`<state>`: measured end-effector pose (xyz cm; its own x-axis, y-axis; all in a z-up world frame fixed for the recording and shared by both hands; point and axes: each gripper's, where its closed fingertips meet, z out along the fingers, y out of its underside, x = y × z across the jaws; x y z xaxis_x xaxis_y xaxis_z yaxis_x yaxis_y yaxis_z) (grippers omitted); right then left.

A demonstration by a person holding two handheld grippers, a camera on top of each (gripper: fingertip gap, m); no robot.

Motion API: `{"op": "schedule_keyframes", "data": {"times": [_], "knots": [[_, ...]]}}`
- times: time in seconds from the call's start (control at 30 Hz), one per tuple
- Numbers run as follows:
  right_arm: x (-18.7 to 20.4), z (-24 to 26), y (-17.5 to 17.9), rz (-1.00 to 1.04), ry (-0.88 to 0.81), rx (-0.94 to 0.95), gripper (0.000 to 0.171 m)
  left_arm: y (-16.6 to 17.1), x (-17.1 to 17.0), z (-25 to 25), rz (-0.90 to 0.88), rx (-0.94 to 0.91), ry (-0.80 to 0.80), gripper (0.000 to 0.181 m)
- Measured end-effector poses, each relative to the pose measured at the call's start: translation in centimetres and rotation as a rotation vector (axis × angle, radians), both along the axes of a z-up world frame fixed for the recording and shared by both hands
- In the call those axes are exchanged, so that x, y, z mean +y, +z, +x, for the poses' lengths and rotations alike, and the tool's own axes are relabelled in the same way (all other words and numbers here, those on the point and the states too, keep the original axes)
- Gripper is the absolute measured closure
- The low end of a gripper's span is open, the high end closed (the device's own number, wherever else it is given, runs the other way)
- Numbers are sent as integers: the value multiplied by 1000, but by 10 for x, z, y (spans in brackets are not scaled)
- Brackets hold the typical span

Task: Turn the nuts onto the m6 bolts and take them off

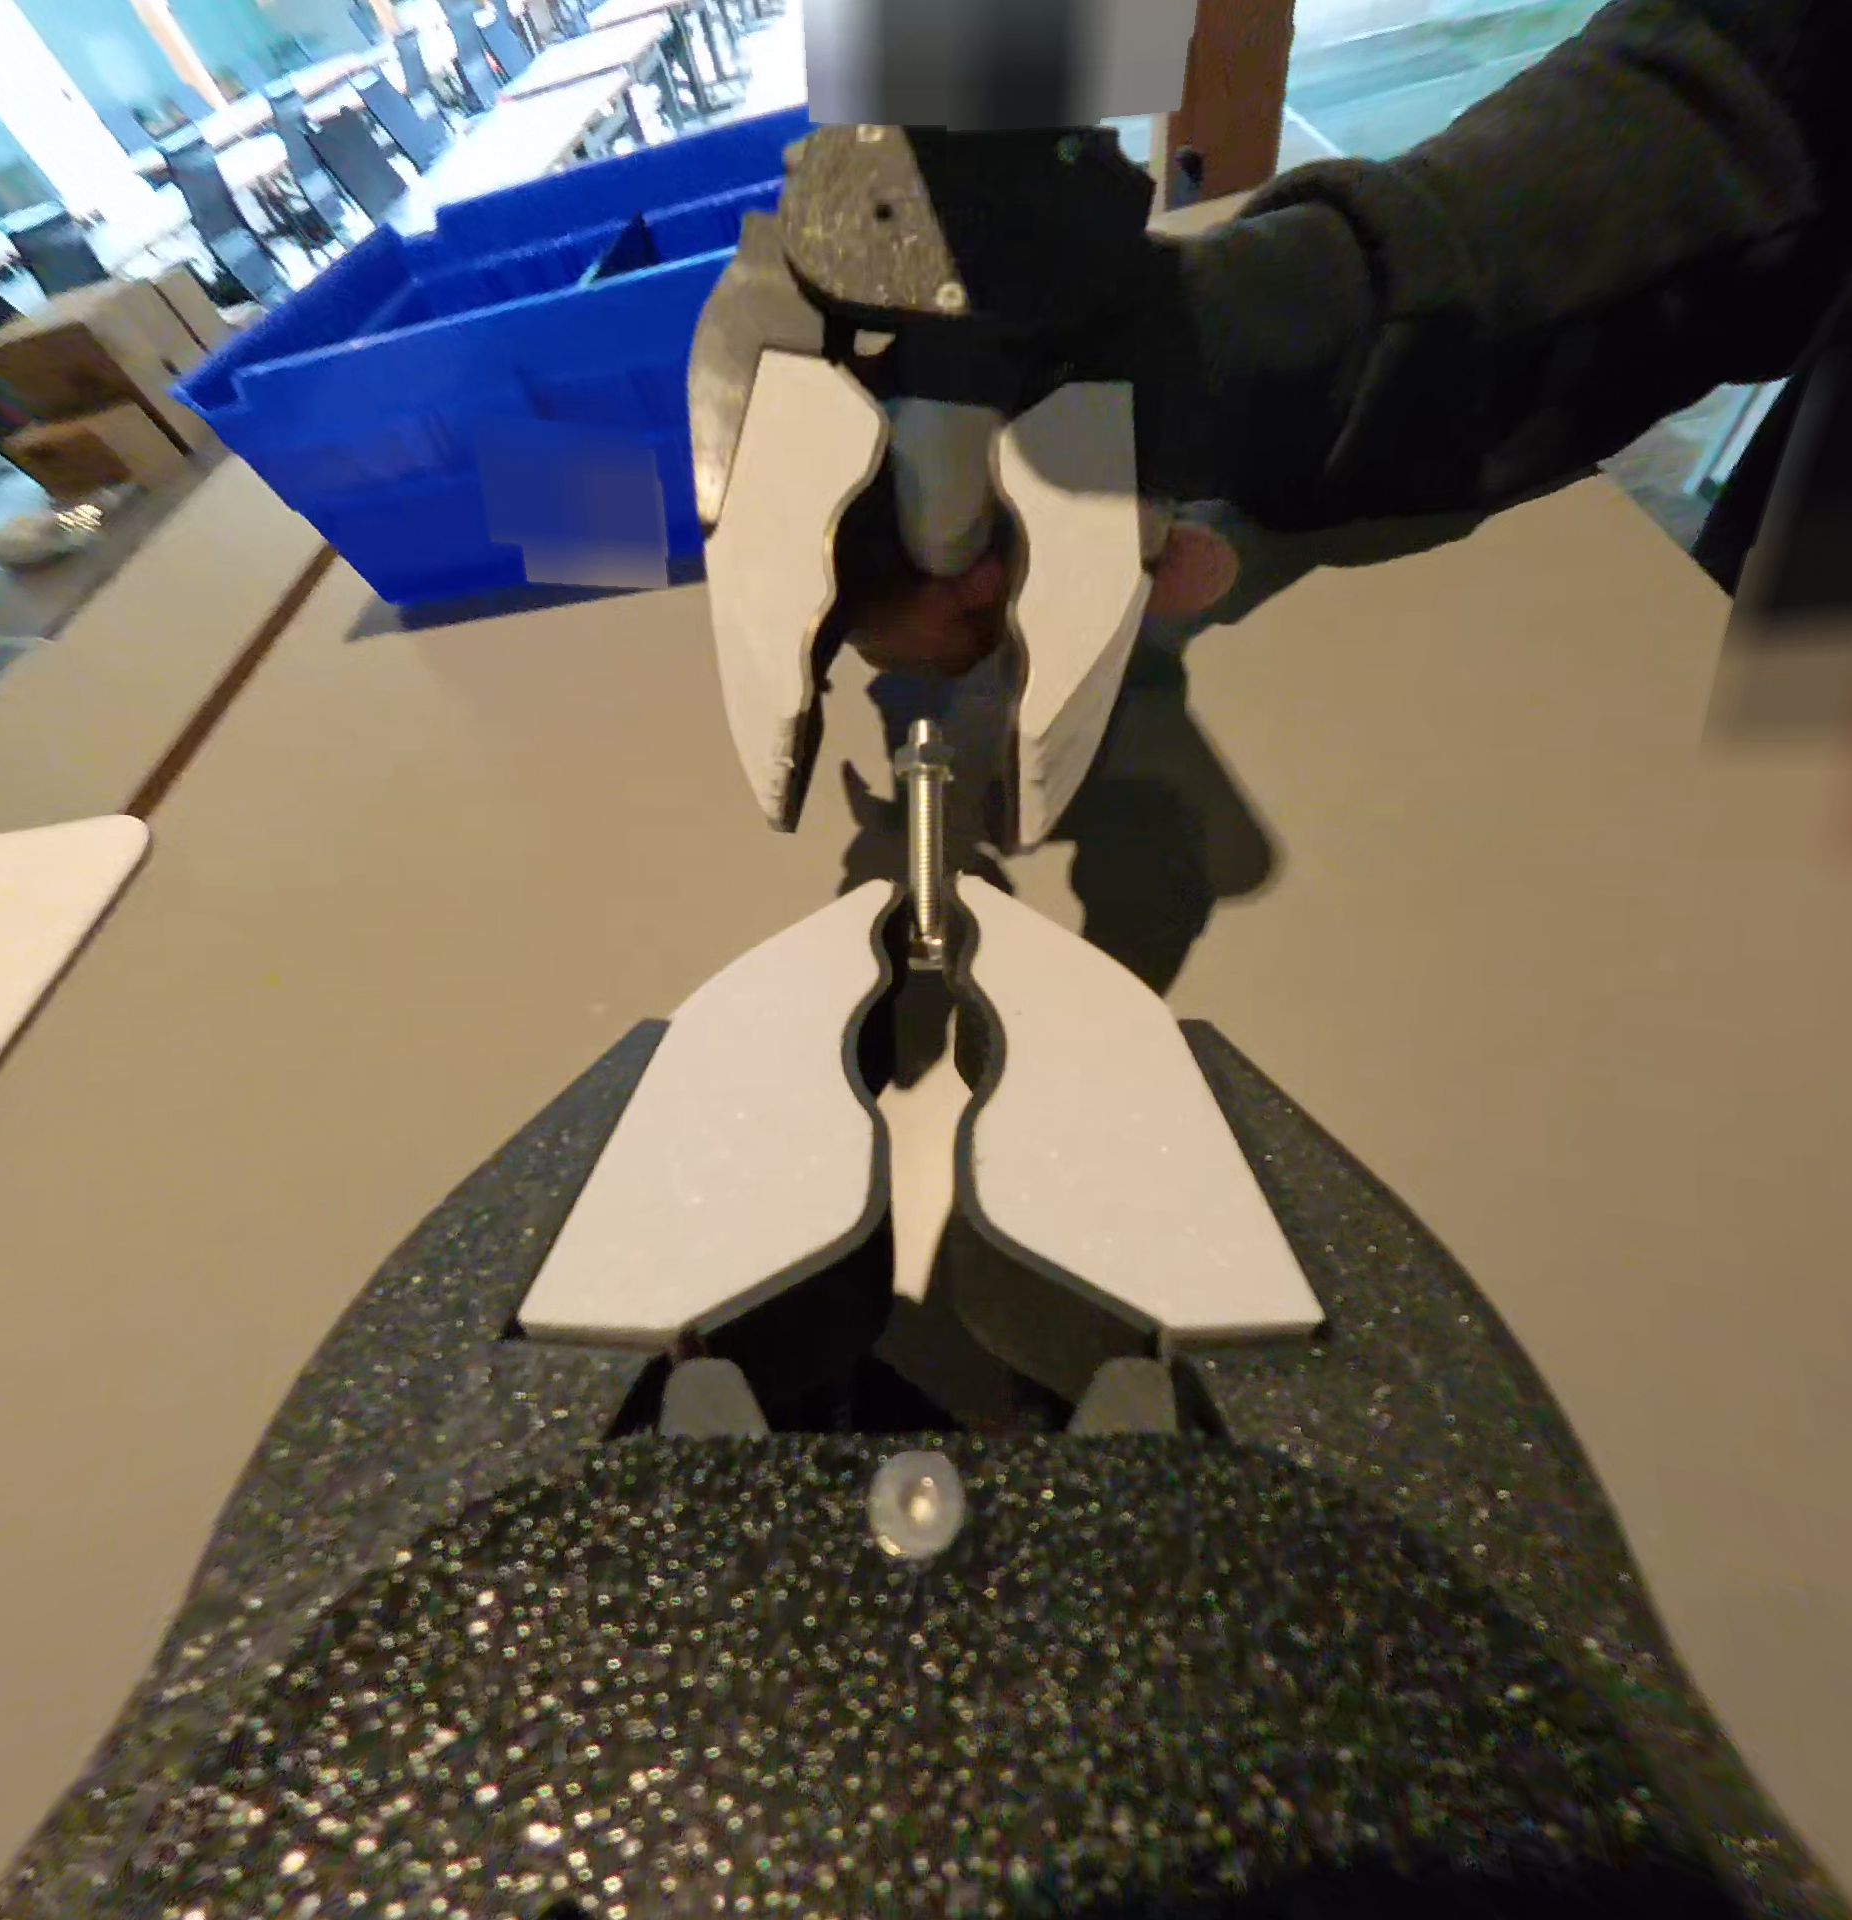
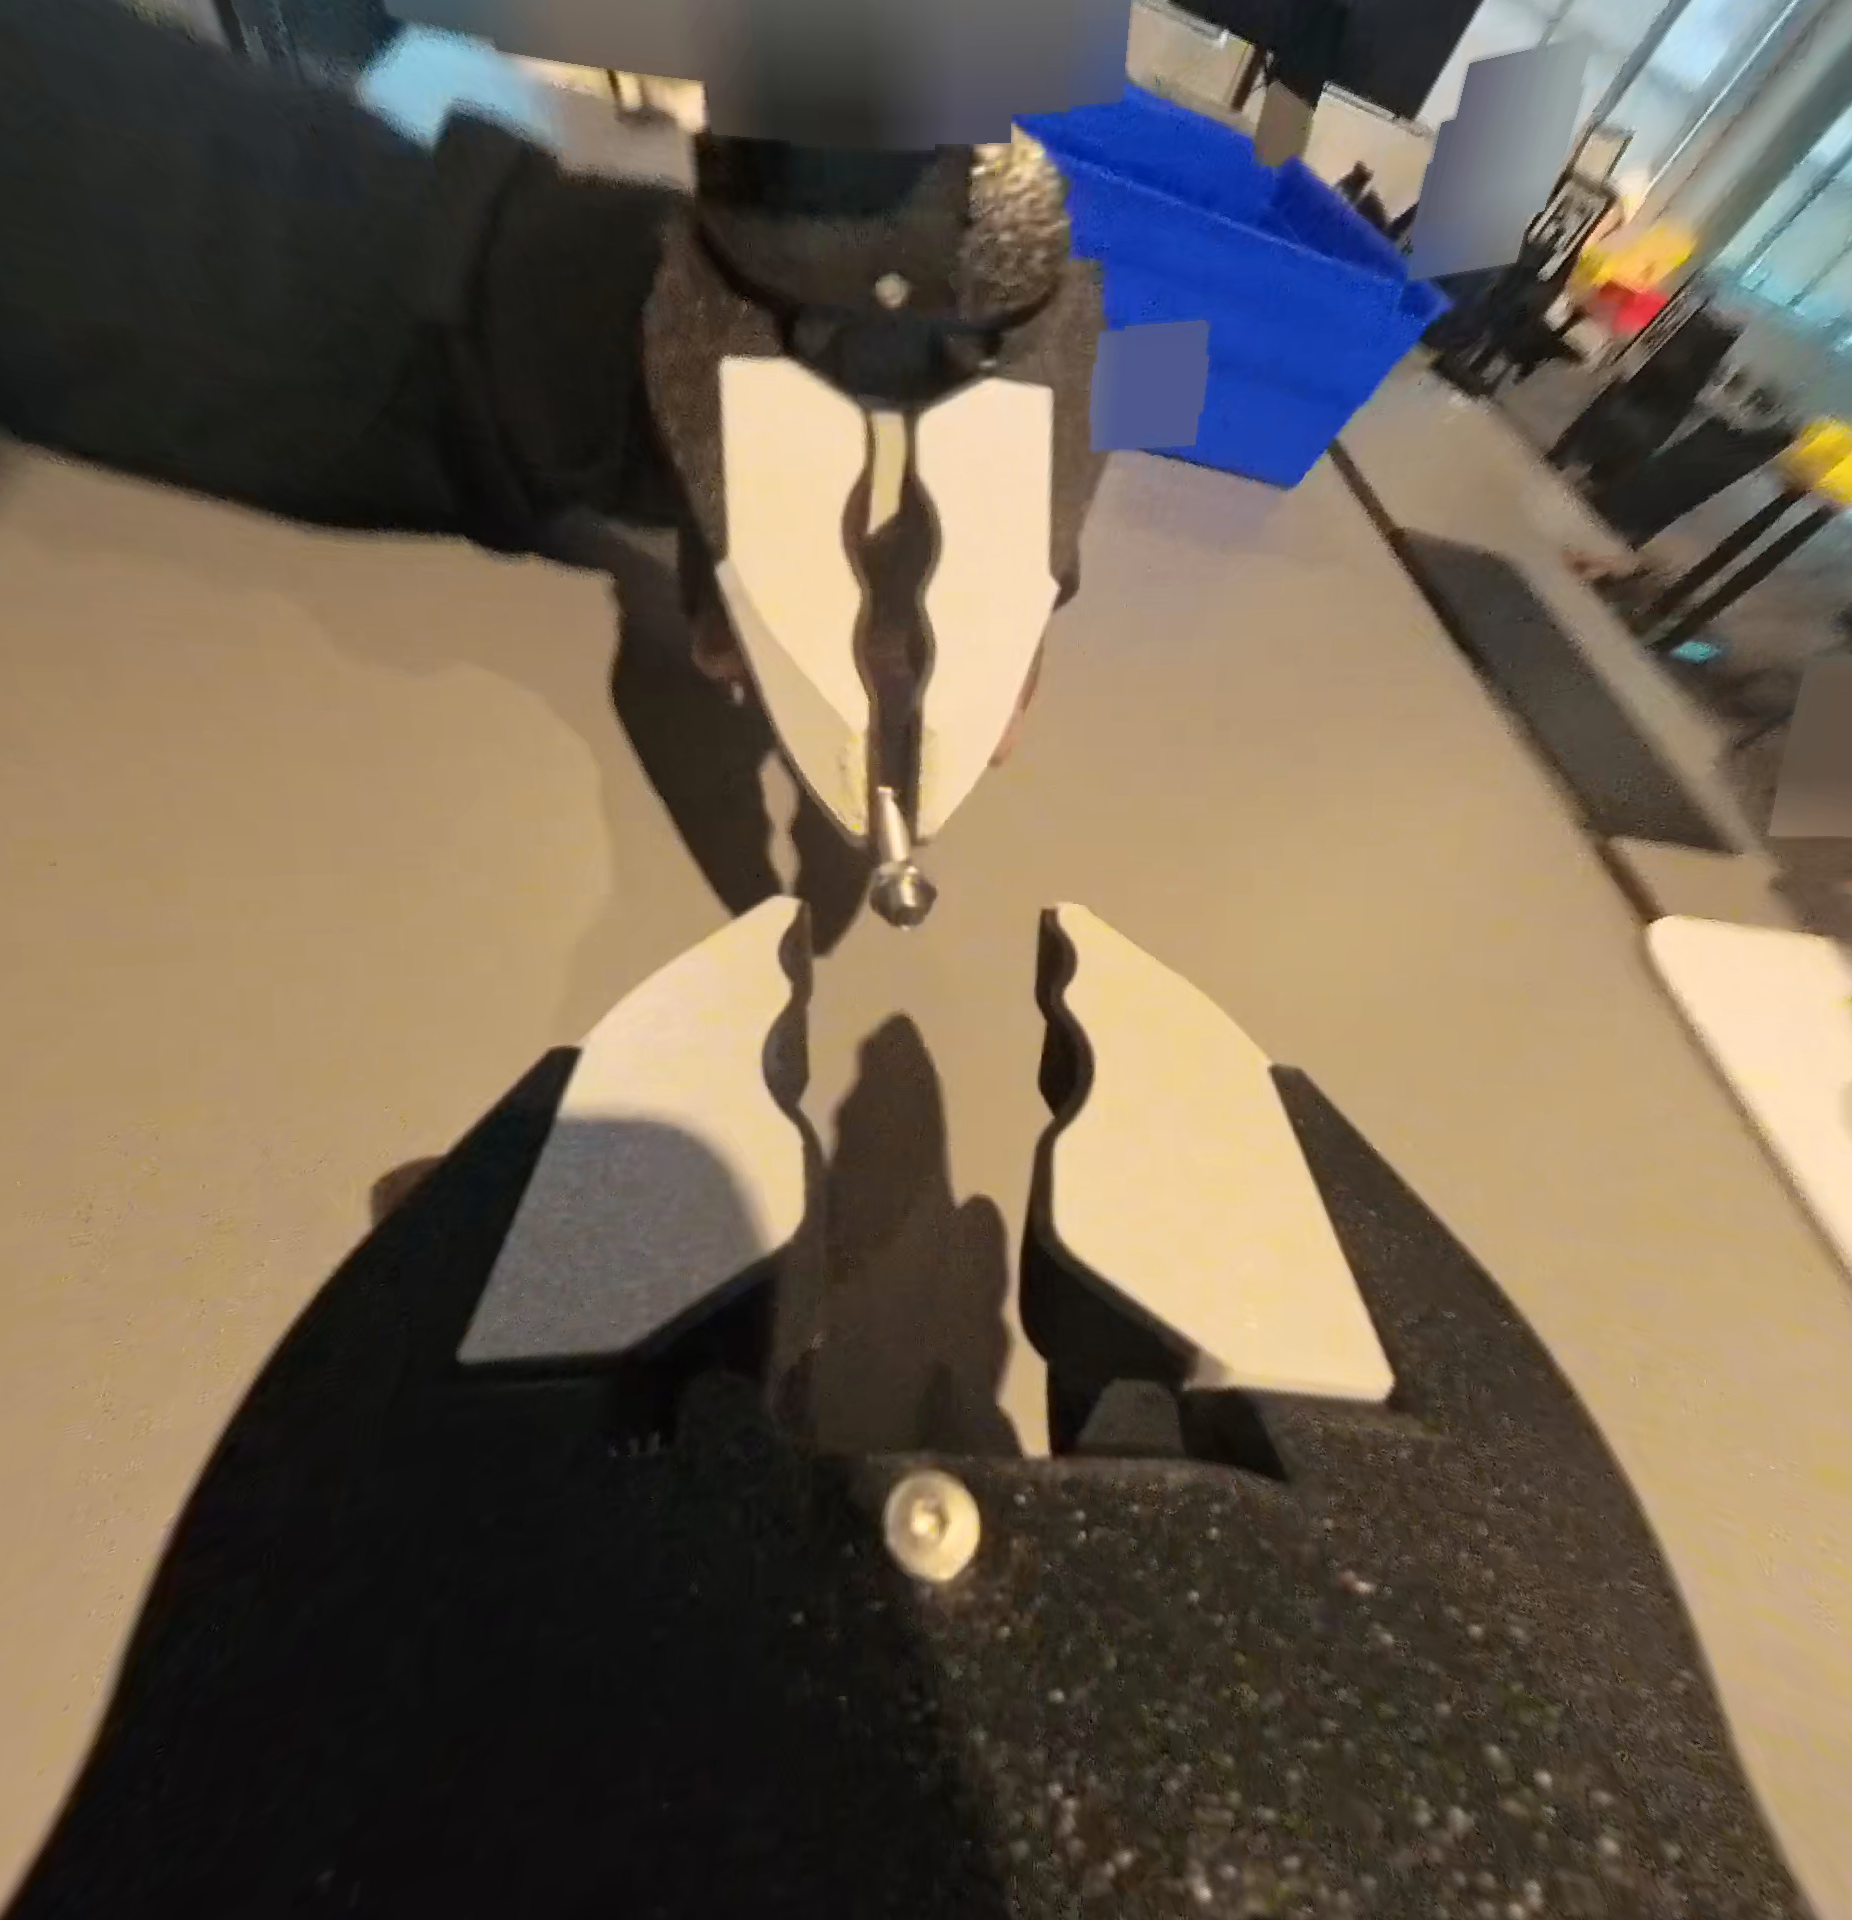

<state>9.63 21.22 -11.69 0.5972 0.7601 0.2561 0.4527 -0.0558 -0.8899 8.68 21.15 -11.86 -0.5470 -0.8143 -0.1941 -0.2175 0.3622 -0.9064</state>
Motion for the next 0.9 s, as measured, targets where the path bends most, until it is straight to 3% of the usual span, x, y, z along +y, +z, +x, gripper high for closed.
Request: {"op": "schedule_keyframes", "data": {"times": [0.13, 0.23, 0.33, 0.43, 0.5, 0.53, 0.6, 0.67, 0.8, 0.9], "knots": [[1, -2, 8, -128, -6, 160, 140, 2, 4, 2, 57, -33, 26, 176], [1, -4, 3, -177, -9, 161, 159, 1, 4, 3, 87, -40, 34, 176], [-1, -4, -6, -56, 16, -26, 161, -7, 1, -1, 20, 43, 7, 176], [-8, -8, -16, 222, 106, -320, 161, -18, -10, -9, -115, 174, -62, 176], [-8, -9, -19, 309, 111, -395, 161, -21, -11, -10, -150, 202, -65, 176], [-7, -7, -17, 293, 92, -373, 157, -19, -8, -8, -144, 187, -53, 176], [-2, -1, -11, 202, 30, -265, 134, -14, -5, -8, -112, 138, -48, 176], [-2, 1, -3, 61, 9, -101, 129, -7, -3, -5, -68, 78, -31, 176], [-4, -4, 8, -152, 23, 165, 136, -6, 1, 0, 30, 25, 6, 176], [-3, -6, 2, -230, 14, 183, 153, -5, 1, 2, 60, 6, 10, 176]]}}
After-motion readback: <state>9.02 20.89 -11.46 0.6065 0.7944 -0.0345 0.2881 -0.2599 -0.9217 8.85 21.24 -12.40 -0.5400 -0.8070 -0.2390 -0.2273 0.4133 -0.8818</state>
